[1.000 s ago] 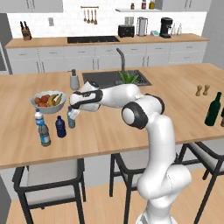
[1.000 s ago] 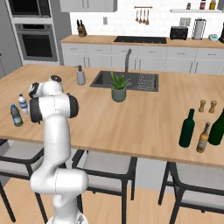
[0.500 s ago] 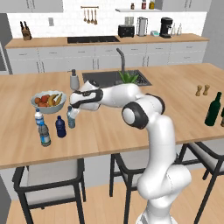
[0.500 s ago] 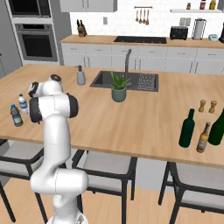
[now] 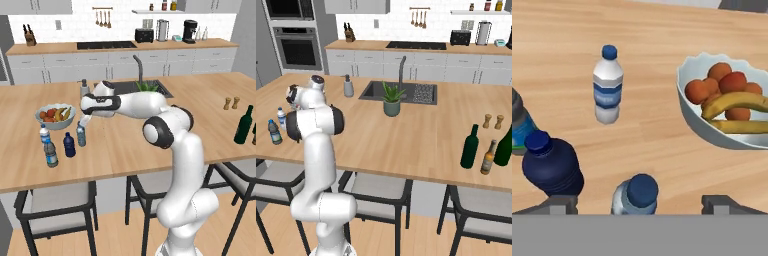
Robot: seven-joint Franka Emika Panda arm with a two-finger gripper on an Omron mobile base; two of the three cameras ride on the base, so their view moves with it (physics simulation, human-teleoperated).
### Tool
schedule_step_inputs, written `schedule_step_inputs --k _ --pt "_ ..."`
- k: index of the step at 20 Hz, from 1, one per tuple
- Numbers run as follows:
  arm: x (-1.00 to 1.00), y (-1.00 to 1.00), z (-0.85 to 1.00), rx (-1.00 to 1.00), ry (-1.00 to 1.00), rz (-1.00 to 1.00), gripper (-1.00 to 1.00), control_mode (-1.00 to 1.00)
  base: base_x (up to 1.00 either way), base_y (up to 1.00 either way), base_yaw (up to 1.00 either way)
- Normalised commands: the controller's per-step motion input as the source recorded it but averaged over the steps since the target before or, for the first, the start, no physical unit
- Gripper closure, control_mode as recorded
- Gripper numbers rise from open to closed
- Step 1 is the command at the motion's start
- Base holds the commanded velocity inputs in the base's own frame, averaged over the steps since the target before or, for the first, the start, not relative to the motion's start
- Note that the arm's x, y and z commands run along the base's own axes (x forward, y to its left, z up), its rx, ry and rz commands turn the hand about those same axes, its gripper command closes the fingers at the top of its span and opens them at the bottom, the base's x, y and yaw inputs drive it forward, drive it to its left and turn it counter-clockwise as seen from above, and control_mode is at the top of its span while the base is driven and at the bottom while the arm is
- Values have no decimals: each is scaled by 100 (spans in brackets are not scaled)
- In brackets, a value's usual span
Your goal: Move the plastic bottles in the middle to the plastics group, and the glass bottles in the middle to the glass group.
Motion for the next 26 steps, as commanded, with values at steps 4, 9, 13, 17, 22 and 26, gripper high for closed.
schedule_step_inputs --k 4,9,13,17,22,26 --pt "-60 -41 29 0 0 -18 -100 -100 0 0 0" --pt "-89 -71 1 0 -4 -38 -100 -100 0 0 0" --pt "-77 -76 -4 7 1 -39 -100 -100 0 0 0" --pt "-54 -86 -6 12 1 -36 -100 -100 0 0 0" --pt "-57 -99 0 18 0 -34 -100 -100 0 0 0" --pt "-55 -100 0 19 0 -34 -100 -100 0 0 0"
